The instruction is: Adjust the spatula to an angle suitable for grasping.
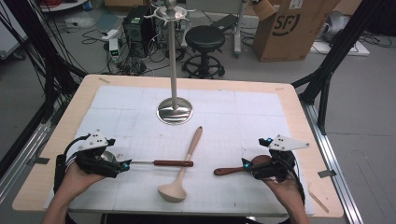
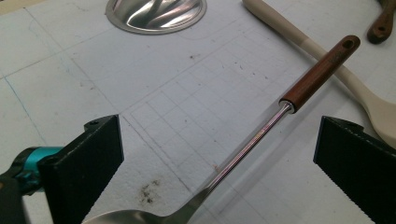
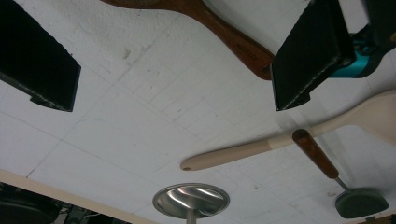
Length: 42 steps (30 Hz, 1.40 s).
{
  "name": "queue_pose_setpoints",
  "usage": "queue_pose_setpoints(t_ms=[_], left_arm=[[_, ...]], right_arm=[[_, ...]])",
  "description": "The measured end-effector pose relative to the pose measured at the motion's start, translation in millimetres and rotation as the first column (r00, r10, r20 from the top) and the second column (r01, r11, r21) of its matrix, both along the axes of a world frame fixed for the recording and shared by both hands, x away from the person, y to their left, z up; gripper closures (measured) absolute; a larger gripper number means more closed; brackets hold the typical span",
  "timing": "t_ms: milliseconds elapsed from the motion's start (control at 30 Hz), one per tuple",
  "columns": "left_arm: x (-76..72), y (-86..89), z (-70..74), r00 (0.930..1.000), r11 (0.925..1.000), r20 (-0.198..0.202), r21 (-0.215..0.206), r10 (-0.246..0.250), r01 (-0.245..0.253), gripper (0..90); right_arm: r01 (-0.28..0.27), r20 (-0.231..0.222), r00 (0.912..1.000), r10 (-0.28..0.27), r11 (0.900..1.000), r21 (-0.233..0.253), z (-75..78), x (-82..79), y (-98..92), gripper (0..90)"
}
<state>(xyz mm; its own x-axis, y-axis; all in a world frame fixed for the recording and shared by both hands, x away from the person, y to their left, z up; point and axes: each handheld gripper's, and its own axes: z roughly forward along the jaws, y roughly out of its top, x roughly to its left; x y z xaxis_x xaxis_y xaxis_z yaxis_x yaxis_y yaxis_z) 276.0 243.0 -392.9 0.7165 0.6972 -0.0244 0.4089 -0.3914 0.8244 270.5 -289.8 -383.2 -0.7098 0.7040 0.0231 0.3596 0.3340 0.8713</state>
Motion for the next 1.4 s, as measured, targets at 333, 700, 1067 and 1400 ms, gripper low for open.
queue_pose_setpoints(t_ms=[333,700,1067,1400], left_arm=[[3.5,-2.4,1.1,0.9999,0.9999,-0.006,-0.009,-0.009,0.009,2.1],[2.1,1.5,3.6,0.9999,0.9999,-0.002,-0.009,-0.011,0.011,2.1],[-0.6,-1.4,7.5,0.9997,0.9996,0.005,-0.013,-0.026,0.026,2.1],[2.4,-8.9,10.0,0.9973,0.997,-0.005,-0.021,-0.074,0.074,6.6]], right_arm=[[0.003,0.008,1.0,-0.003,1.0,-0.004,-1.3,1.0,-3.7,0.3],[0.0,0.003,1.0,0.0,1.0,-0.013,-3.6,2.8,-3.9,0.3],[-0.006,0.005,1.0,0.007,1.0,-0.018,-2.9,-0.6,-1.8,0.3],[0.002,0.003,1.0,-0.002,1.0,-0.014,-3.1,-0.9,-4.2,0.3]])
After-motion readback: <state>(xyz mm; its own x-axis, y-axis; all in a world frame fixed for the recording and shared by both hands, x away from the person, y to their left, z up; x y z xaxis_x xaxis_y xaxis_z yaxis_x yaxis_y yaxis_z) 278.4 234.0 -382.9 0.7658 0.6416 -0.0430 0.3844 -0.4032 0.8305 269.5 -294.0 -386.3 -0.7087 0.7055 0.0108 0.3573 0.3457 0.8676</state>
